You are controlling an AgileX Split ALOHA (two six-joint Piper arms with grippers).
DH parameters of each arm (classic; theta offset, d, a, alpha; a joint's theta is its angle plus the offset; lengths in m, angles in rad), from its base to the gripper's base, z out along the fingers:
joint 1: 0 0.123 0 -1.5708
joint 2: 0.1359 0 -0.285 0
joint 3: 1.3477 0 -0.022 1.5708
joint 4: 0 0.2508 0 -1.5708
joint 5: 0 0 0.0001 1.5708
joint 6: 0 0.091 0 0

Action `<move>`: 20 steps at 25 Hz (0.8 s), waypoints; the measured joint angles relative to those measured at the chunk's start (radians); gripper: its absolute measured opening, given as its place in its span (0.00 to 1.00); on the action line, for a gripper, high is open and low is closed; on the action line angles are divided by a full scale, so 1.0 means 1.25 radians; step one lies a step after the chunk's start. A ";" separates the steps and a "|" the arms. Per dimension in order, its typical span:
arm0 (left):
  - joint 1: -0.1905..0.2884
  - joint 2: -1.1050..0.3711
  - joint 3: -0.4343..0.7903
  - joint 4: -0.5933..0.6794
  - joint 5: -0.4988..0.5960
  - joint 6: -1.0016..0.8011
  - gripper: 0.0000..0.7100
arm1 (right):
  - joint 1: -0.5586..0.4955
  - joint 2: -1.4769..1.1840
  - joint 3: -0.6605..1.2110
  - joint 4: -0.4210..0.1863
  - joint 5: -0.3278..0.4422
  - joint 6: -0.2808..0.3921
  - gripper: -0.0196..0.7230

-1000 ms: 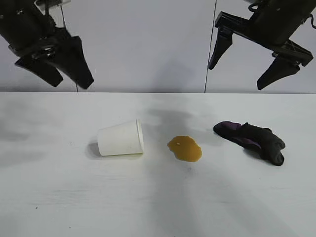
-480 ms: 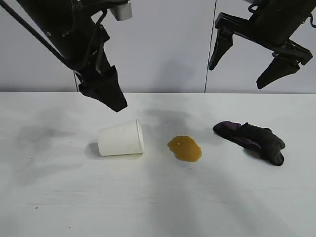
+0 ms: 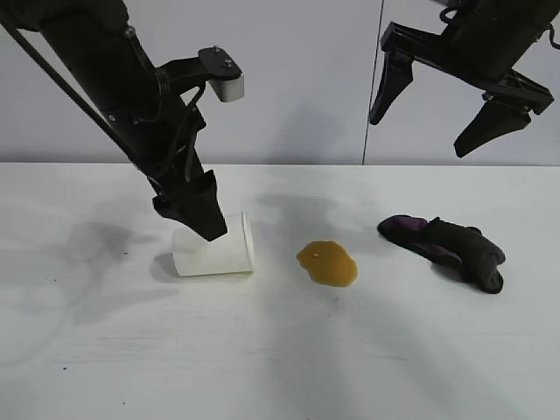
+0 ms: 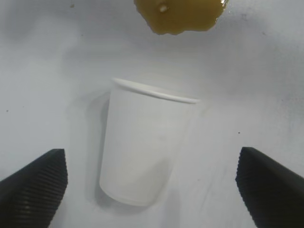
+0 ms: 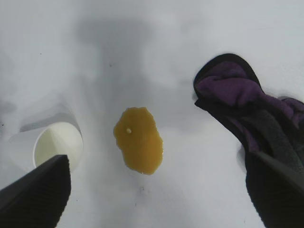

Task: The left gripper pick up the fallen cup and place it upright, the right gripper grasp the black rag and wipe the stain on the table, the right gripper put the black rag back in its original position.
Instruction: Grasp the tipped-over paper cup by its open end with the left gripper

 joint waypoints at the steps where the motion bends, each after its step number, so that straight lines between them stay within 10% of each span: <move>1: 0.000 0.003 -0.001 0.000 -0.007 0.000 0.98 | 0.000 0.000 0.000 0.000 0.000 0.000 0.96; 20: -0.009 0.105 -0.043 -0.038 -0.011 0.035 0.98 | 0.000 0.000 0.000 0.000 -0.001 -0.006 0.96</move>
